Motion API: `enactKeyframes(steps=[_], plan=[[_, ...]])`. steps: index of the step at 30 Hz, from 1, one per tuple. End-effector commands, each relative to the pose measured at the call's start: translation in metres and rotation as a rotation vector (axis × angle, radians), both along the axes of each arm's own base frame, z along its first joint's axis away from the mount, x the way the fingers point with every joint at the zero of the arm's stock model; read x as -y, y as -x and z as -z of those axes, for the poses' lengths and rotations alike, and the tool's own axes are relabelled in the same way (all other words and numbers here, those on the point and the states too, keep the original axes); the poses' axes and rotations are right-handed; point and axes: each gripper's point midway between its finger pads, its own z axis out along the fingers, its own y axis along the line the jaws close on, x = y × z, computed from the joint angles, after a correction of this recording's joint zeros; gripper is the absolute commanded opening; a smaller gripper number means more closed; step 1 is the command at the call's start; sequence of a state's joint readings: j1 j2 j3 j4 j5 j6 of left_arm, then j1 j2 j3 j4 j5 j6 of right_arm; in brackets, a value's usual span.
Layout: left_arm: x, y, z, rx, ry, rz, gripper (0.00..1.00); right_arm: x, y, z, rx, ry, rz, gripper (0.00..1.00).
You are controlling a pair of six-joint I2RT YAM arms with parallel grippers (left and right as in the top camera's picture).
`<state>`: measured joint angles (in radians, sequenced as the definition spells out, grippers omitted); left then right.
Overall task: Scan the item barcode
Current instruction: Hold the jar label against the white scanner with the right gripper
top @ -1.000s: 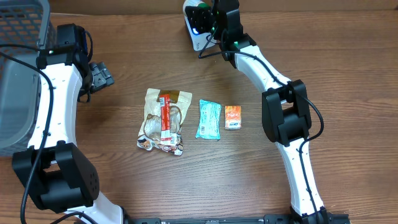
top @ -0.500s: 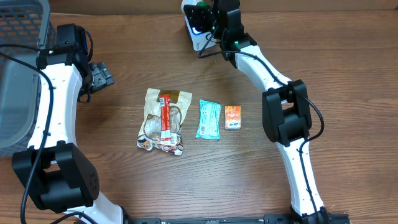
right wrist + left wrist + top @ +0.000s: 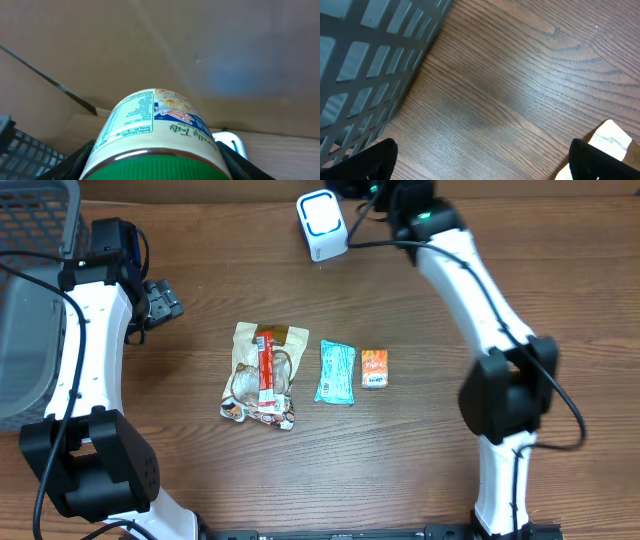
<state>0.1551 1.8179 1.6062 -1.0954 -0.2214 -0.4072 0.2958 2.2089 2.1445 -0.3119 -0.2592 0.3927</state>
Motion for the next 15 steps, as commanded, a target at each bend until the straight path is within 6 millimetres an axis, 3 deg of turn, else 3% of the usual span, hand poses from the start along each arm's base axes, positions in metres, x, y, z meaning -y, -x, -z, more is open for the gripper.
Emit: enactKeyframes(steps=[1,7,15], plan=[[-0.003,-0.003,-0.015,0.032,-0.022,0.02,1.0,0.045,0.008,-0.022,-0.039,0.013,0.06,0.04],[-0.003,-0.003,-0.015,0.032,-0.022,0.02,1.0,0.098,0.024,0.031,-0.249,0.132,0.104,0.04],[-0.003,-0.003,-0.015,0.032,-0.022,0.02,1.0,0.114,0.06,0.081,-0.44,0.322,0.078,0.04]])
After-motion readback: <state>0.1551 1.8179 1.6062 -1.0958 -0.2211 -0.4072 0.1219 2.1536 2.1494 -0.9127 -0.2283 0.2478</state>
